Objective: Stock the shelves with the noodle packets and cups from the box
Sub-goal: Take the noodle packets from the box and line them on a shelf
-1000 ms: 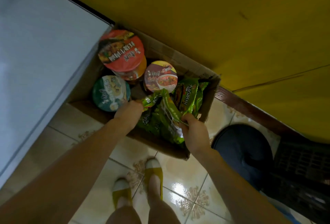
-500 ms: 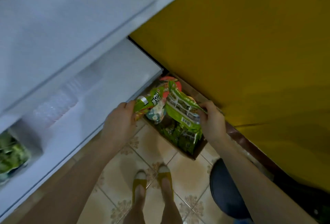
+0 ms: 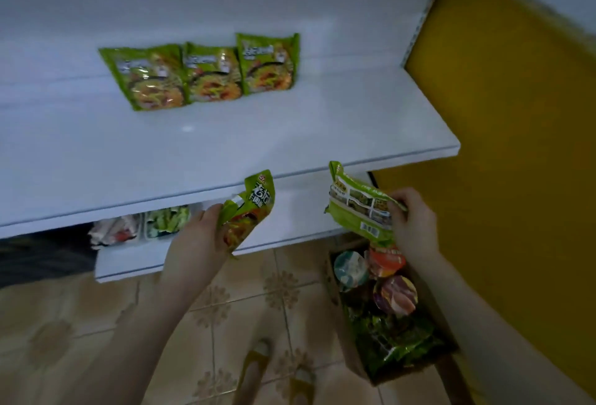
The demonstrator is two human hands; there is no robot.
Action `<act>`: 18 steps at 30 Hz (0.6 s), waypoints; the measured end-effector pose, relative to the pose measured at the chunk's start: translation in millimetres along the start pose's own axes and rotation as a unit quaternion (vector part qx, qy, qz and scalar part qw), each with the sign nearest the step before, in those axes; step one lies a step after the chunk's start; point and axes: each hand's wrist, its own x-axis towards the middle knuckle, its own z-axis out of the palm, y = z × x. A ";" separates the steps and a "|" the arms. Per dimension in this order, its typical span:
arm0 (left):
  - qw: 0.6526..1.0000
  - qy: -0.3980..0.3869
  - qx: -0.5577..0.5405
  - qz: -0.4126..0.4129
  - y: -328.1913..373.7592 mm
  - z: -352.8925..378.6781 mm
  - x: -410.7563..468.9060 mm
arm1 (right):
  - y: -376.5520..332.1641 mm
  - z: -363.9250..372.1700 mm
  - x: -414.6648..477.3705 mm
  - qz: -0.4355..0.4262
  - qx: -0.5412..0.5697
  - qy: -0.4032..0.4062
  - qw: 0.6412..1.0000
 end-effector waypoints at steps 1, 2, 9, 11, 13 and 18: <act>0.999 0.021 -0.008 -0.023 -9.1 -10.1 -5.8 | -12.3 8.2 5.3 -0.014 0.004 -0.006 1.000; 0.998 0.038 -0.015 -0.046 -19.3 -20.1 -12.0 | -25.7 18.1 10.3 -0.026 0.011 -0.014 1.000; 0.976 0.127 -0.047 -0.169 -93.1 -73.4 -44.0 | -124.4 101.8 34.1 -0.083 0.061 -0.071 0.992; 0.969 0.146 -0.063 -0.189 -113.5 -84.6 -40.8 | -151.3 126.7 38.1 -0.102 0.061 -0.073 0.990; 0.968 0.147 -0.073 -0.191 -137.1 -91.8 -30.8 | -169.6 149.1 41.7 -0.116 0.060 -0.075 0.989; 0.972 0.119 -0.087 -0.180 -184.5 -104.3 26.5 | -190.0 186.1 53.3 -0.119 0.076 -0.077 0.987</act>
